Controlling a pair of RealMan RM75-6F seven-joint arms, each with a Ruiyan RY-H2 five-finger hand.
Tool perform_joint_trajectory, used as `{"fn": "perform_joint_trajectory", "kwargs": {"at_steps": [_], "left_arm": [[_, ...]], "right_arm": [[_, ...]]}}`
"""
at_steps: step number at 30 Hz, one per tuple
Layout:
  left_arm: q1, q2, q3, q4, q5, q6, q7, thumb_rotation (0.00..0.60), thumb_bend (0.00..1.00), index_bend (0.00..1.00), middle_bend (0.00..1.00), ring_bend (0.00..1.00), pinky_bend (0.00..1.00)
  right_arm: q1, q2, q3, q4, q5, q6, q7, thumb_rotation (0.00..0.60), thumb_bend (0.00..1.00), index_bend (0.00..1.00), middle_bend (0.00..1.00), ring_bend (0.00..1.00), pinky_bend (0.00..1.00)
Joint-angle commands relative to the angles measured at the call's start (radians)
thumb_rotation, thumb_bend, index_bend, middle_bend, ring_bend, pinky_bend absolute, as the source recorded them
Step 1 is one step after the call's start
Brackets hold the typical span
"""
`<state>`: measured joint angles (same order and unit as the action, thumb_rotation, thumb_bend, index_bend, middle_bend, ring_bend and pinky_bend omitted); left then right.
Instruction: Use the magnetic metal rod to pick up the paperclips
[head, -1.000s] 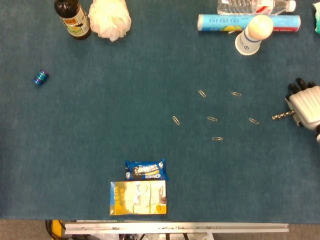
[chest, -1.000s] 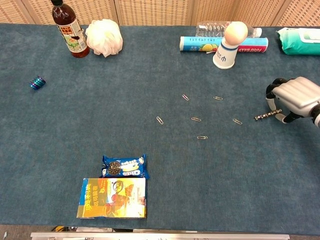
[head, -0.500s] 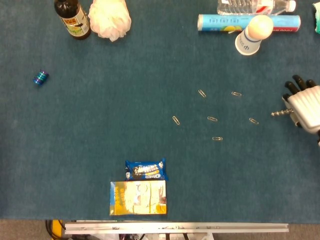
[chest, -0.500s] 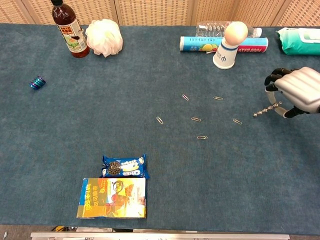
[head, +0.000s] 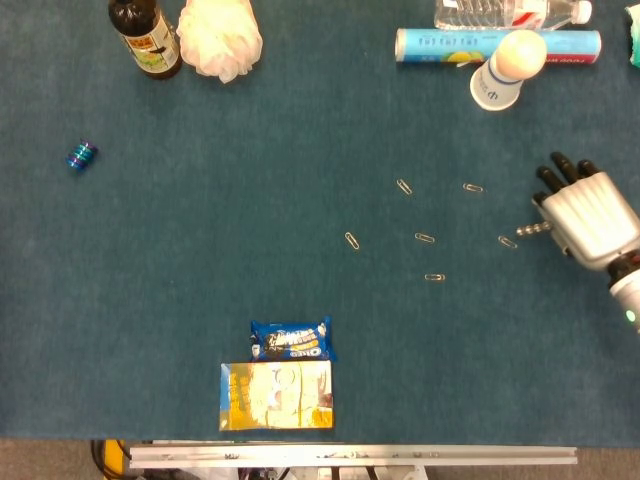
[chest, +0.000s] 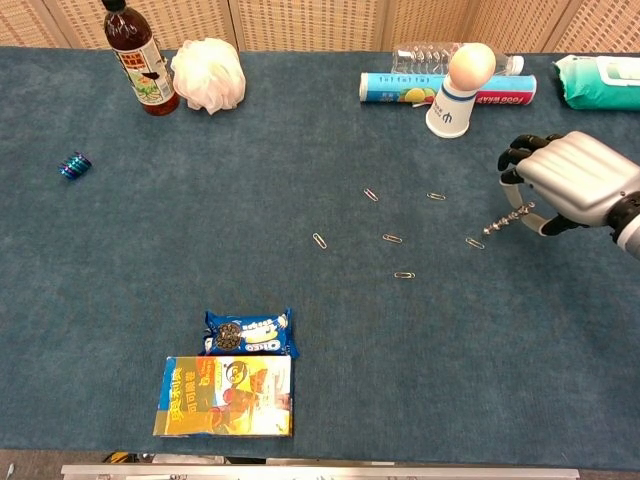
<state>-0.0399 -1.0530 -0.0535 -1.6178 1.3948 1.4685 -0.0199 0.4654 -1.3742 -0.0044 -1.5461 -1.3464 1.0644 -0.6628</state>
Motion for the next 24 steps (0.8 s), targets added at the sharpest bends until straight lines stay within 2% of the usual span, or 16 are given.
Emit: {"fn": "perform_joint_trajectory", "kwargs": {"at_steps": [1,12,24], "left_arm": [[0.002,0.002,-0.001,-0.002,-0.005,0.001,0.009,0.600,0.12,0.40,0.47,0.39,0.57],[0.009,0.008,-0.004,-0.006,-0.007,0.010,-0.005,0.600,0.12,0.40,0.47,0.39,0.57],[0.007,0.007,-0.004,-0.006,-0.008,0.002,0.002,0.600,0.12,0.40,0.47,0.39,0.57]], "right_arm": [[0.006,-0.009,0.000,-0.001,0.002,-0.007,-0.006,0.600,0.30,0.58,0.28,0.14,0.31],[0.021,-0.026,0.008,-0.007,0.006,-0.011,-0.019,0.600,0.30,0.58,0.28,0.14,0.31],[0.051,-0.022,0.073,0.015,0.084,-0.029,0.015,0.600,0.30,0.58,0.28,0.14,0.31]]}}
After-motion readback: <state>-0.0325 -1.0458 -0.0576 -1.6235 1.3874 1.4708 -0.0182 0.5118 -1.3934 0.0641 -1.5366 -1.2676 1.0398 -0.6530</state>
